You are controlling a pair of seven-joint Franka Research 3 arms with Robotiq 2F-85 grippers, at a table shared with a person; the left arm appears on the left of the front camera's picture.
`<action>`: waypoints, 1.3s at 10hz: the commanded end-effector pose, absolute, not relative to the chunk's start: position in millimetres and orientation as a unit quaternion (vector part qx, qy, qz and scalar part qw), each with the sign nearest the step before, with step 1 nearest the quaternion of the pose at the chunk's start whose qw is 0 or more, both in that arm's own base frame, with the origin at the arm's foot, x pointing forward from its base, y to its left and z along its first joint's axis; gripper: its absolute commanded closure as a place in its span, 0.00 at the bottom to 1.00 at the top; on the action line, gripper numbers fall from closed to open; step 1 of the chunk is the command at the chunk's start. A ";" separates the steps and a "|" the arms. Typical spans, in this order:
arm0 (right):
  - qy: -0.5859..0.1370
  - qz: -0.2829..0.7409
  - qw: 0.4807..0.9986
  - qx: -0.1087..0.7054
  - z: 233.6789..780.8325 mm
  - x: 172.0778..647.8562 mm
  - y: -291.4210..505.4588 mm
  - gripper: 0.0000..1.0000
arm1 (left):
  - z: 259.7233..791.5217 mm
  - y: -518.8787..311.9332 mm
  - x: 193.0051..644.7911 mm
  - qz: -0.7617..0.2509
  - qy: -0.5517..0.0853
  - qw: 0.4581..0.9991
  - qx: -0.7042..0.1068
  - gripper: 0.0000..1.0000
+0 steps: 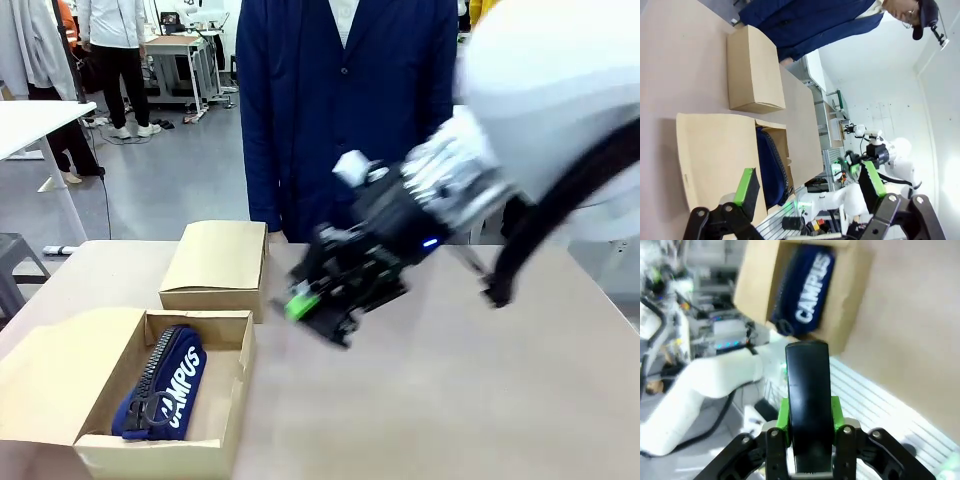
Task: Place items inside the box.
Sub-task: Pick up a Pencil pouch or Stapler and place it inside the Mailer Box closest to the robot.
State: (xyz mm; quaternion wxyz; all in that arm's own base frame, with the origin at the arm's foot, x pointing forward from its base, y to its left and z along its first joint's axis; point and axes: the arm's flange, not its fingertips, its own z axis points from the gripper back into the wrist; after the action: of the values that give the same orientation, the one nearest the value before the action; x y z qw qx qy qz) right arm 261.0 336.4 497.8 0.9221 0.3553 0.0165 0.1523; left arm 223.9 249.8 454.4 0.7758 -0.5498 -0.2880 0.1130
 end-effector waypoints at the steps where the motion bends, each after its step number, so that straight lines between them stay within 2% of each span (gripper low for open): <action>1: 0.037 0.215 0.935 0.279 481.4 281.4 367.9 0.64 | 455.7 249.6 223.7 0.106 -0.298 0.770 -0.555 0.00; 2: 0.017 0.152 0.922 0.355 497.8 261.0 336.4 0.64 | 455.7 249.6 223.7 0.106 -0.298 0.770 -0.555 0.00; 3: 0.017 0.152 0.922 0.355 497.8 261.0 336.4 0.64 | 455.7 249.6 223.7 0.106 -0.298 0.770 -0.555 0.00; 4: 0.047 0.189 0.925 0.328 476.4 260.8 369.9 0.64 | 455.7 249.6 223.7 0.106 -0.298 0.770 -0.555 0.00; 5: 0.046 0.203 0.927 0.311 468.0 258.8 397.4 0.64 | 455.7 249.6 223.7 0.106 -0.298 0.770 -0.555 0.00; 7: 0.012 0.144 0.959 0.242 456.3 251.6 458.0 0.64 | 455.7 249.6 223.7 0.106 -0.298 0.770 -0.555 0.00; 10: -0.011 0.099 0.966 0.238 428.9 252.2 490.8 0.64 | 455.7 249.6 223.7 0.106 -0.298 0.770 -0.555 0.00; 11: -0.048 0.073 0.974 0.209 422.3 251.7 494.7 0.64 | 455.7 249.6 223.7 0.106 -0.298 0.770 -0.555 0.00; 13: -0.096 0.074 0.969 0.214 413.3 253.4 506.7 0.64 | 455.7 249.6 223.7 0.106 -0.298 0.770 -0.555 0.00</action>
State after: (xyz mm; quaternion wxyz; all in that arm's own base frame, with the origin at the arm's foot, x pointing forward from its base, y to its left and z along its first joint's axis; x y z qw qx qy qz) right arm 254.8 480.8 414.6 0.9693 0.2212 -0.0630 0.0874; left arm 223.8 249.9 454.6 0.7759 -0.5497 -0.2883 0.1130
